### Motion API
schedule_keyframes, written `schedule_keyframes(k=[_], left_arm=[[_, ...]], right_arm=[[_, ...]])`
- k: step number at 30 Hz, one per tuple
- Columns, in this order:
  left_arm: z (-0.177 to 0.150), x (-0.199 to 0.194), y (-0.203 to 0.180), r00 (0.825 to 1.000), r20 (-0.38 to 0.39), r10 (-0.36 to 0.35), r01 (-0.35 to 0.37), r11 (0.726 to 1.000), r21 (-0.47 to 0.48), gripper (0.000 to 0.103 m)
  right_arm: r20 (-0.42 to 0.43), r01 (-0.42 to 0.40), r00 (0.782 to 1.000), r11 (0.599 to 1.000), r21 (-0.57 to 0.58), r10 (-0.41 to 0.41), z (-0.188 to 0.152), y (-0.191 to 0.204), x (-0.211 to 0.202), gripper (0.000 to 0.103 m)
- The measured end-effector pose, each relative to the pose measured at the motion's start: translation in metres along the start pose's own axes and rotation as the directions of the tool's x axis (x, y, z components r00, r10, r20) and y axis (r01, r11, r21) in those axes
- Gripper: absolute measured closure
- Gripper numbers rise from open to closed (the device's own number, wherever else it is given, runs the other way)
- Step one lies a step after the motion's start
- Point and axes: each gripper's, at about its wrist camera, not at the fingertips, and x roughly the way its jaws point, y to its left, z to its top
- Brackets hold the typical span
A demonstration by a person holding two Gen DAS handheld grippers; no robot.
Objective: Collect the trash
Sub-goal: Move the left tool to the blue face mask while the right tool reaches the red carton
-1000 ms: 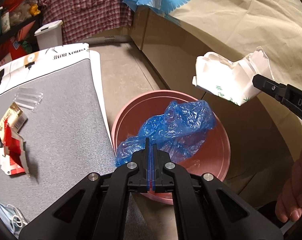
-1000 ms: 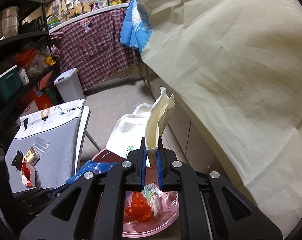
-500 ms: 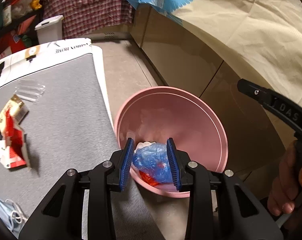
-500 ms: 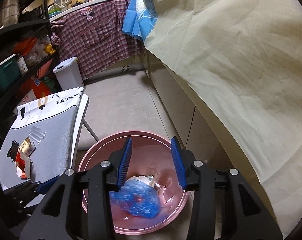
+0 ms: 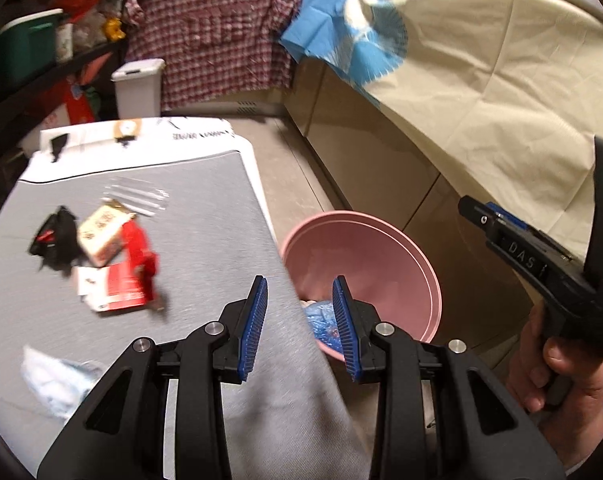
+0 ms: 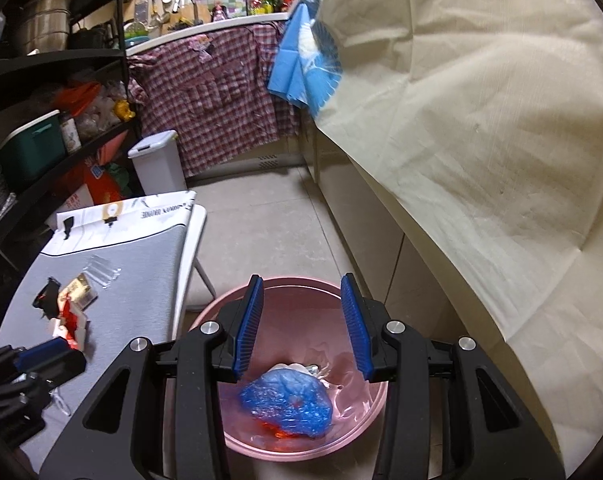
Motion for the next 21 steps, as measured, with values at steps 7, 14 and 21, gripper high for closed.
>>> schedule_keyframes(k=[7, 14, 21], left_arm=[[-0.011, -0.048, 0.032, 0.996, 0.068, 0.049, -0.047, 0.998, -0.034, 0.07], [-0.029, -0.09, 0.079, 0.985, 0.117, 0.131, -0.12, 0.989, -0.091, 0.07], [-0.053, -0.106, 0.12, 0.967, 0.131, 0.219, -0.196, 0.966, -0.169, 0.07]], right_arm=[[0.01, -0.05, 0.999, 0.998, -0.031, 0.05, -0.01, 0.025, -0.022, 0.062], [-0.012, -0.119, 0.993, 0.991, -0.053, 0.118, -0.027, 0.058, -0.035, 0.062], [-0.025, -0.199, 0.98, 0.978, -0.067, 0.198, -0.045, 0.096, -0.041, 0.065]])
